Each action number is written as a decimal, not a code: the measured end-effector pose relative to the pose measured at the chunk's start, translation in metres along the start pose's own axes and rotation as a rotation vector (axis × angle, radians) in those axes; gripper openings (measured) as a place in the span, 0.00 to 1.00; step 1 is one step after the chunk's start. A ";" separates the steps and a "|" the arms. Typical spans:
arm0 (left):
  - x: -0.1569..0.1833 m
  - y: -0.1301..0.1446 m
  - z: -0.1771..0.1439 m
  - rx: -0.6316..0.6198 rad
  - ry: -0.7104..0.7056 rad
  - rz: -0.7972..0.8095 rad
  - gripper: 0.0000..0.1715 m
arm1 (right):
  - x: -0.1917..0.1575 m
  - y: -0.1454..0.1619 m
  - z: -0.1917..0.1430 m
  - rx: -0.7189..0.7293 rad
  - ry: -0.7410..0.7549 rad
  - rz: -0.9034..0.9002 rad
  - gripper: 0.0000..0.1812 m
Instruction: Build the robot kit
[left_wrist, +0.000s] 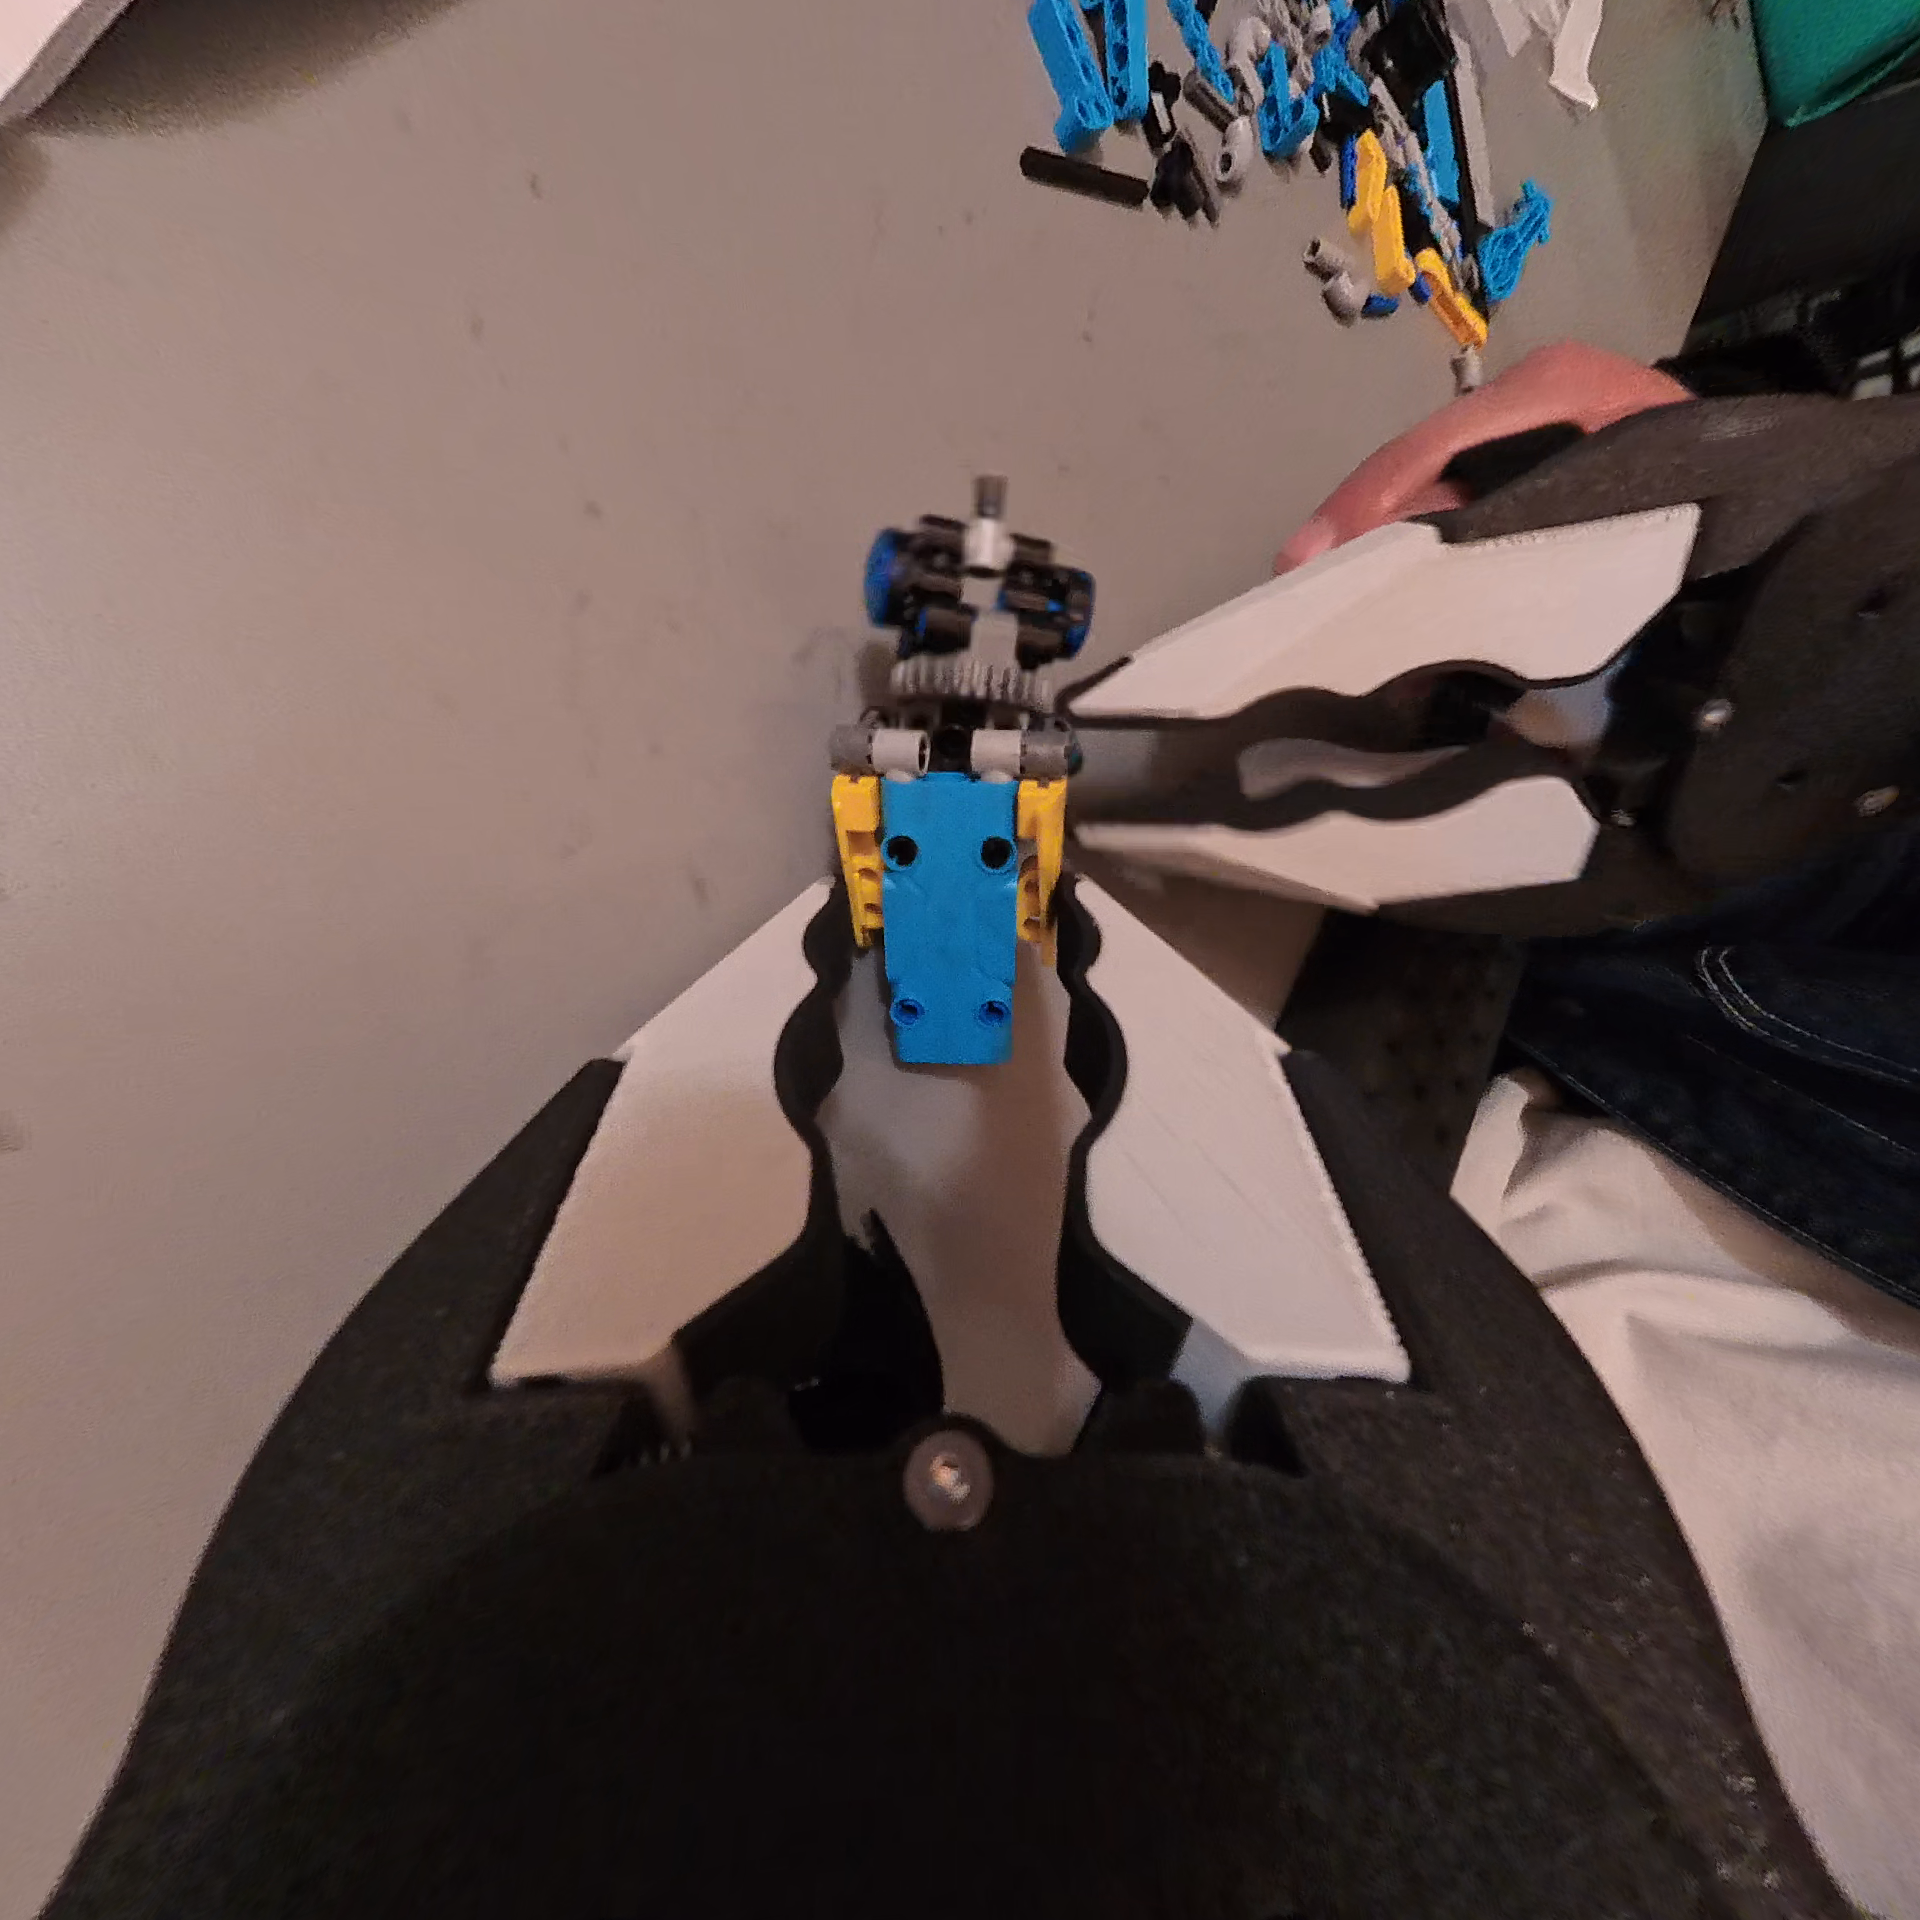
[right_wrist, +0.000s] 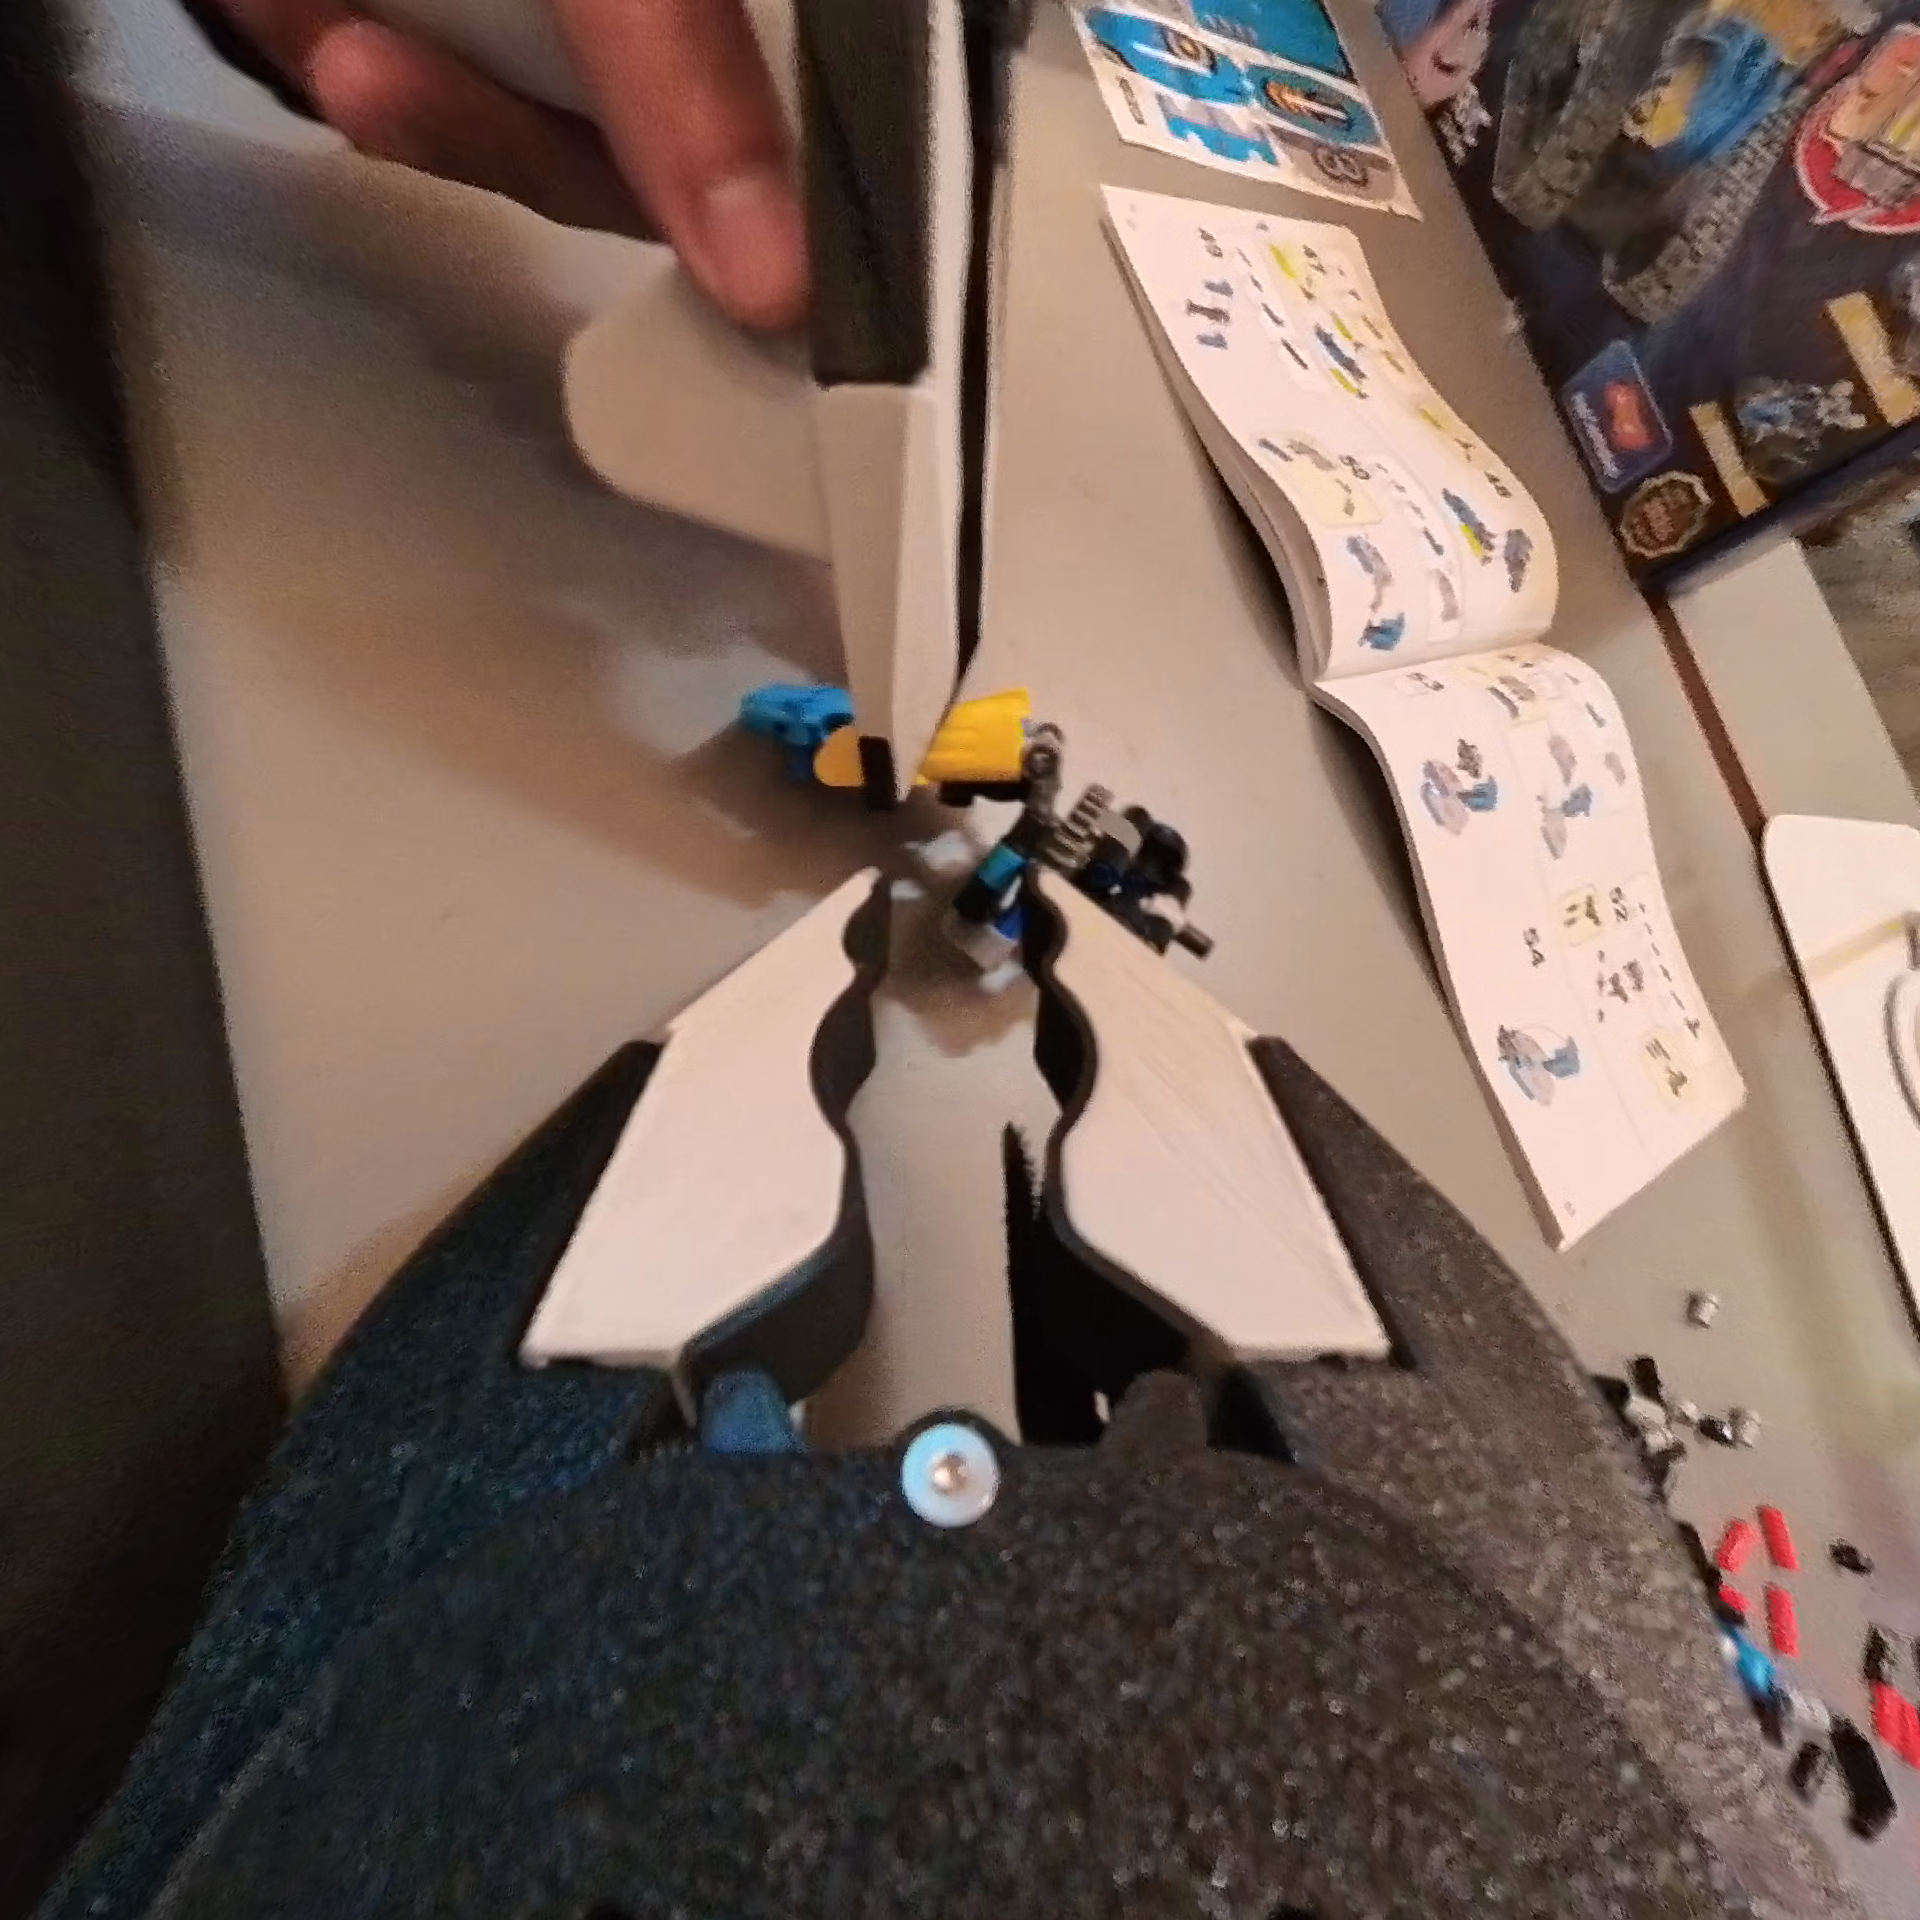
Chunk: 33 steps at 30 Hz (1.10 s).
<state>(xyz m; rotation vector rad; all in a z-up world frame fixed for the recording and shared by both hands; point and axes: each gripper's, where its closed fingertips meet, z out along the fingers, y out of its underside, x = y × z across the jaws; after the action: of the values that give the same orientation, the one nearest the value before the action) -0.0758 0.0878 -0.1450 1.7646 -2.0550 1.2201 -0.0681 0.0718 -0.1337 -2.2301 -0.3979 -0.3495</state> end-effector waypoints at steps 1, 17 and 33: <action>0.000 0.000 0.000 -0.016 0.007 0.005 0.23 | -0.002 -0.001 -0.003 0.001 -0.030 -0.028 0.17; 0.005 -0.007 0.003 -0.407 0.001 0.145 0.22 | 0.014 0.002 0.003 0.023 -0.062 -0.591 0.29; 0.008 -0.006 0.011 -0.492 -0.007 0.182 0.22 | 0.009 0.016 -0.007 -0.020 -0.011 -0.137 0.38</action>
<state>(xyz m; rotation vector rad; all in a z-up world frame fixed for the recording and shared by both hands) -0.0684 0.0747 -0.1445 1.3801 -2.3046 0.6560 -0.0547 0.0575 -0.1372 -2.2308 -0.5569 -0.4147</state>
